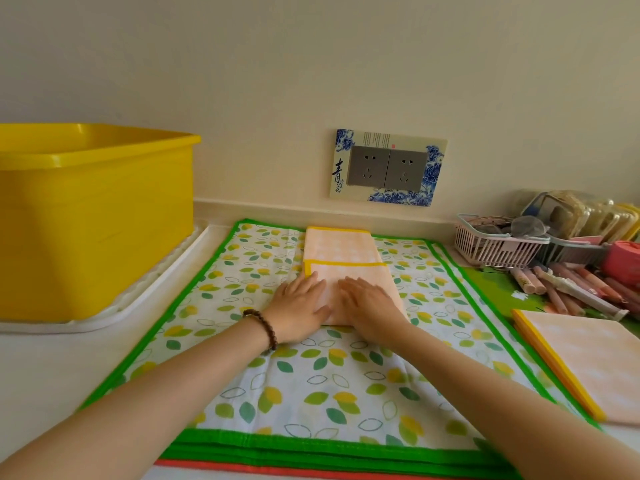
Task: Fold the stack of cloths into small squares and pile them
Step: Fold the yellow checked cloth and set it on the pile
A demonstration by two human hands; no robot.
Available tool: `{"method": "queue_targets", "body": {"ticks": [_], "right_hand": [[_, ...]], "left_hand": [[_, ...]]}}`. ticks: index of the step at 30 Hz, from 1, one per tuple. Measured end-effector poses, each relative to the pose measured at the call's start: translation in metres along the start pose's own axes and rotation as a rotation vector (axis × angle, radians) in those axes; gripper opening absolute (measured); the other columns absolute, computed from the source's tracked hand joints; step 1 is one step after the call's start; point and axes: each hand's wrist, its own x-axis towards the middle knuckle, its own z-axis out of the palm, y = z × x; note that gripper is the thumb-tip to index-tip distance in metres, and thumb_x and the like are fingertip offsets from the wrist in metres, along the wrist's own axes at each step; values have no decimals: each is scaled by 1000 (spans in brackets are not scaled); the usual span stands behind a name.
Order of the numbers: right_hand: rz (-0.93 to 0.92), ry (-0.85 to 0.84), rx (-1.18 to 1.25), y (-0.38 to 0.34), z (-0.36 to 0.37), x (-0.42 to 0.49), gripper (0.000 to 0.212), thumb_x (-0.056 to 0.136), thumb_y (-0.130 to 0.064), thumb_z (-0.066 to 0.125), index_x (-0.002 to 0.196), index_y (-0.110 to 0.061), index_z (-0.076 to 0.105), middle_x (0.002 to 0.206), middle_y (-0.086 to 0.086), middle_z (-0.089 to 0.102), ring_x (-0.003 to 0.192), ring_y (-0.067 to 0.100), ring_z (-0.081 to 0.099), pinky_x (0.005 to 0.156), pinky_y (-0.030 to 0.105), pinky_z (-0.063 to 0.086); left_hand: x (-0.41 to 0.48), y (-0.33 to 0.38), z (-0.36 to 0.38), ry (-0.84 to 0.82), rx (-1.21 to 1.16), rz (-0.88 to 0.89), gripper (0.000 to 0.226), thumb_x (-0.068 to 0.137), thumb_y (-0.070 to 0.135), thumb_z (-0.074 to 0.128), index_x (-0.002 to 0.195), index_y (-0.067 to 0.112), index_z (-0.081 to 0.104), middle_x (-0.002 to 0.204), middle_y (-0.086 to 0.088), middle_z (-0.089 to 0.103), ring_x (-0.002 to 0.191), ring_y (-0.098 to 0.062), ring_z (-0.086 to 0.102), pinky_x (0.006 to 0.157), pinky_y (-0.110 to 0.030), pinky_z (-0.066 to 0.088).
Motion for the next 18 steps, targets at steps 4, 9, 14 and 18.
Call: {"method": "queue_targets", "body": {"ticks": [4, 9, 14, 18], "right_hand": [[-40, -73, -71, 0, 13, 4, 48, 102, -35, 17, 149, -24, 19, 158, -6, 12, 145, 12, 7, 117, 33, 2], [-56, -124, -119, 10, 16, 6, 51, 100, -44, 14, 150, -32, 9, 158, -10, 2, 145, 9, 0, 117, 32, -1], [-42, -144, -143, 22, 11, 5, 59, 96, -57, 14, 150, -35, 4, 158, -12, 0, 145, 7, -2, 119, 32, -2], [-8, -161, -154, 36, 1, -2, 68, 94, -60, 14, 151, -25, 1, 158, -7, -3, 145, 7, -3, 118, 29, -2]], "left_hand": [[4, -4, 13, -24, 36, -30, 60, 100, 45, 12, 151, 18, -5, 158, 1, -15, 144, -16, -15, 118, -39, -7], [4, -3, 14, -34, 68, -42, 60, 100, 44, 10, 150, 16, -7, 157, 0, -17, 144, -15, -16, 118, -38, -8], [4, -3, 13, -51, 60, -42, 60, 100, 44, 10, 150, 15, -8, 157, 0, -17, 144, -14, -16, 118, -37, -8], [2, -4, 13, -57, 59, -34, 60, 100, 44, 10, 150, 16, -9, 157, 0, -18, 143, -13, -17, 118, -37, -9]]}}
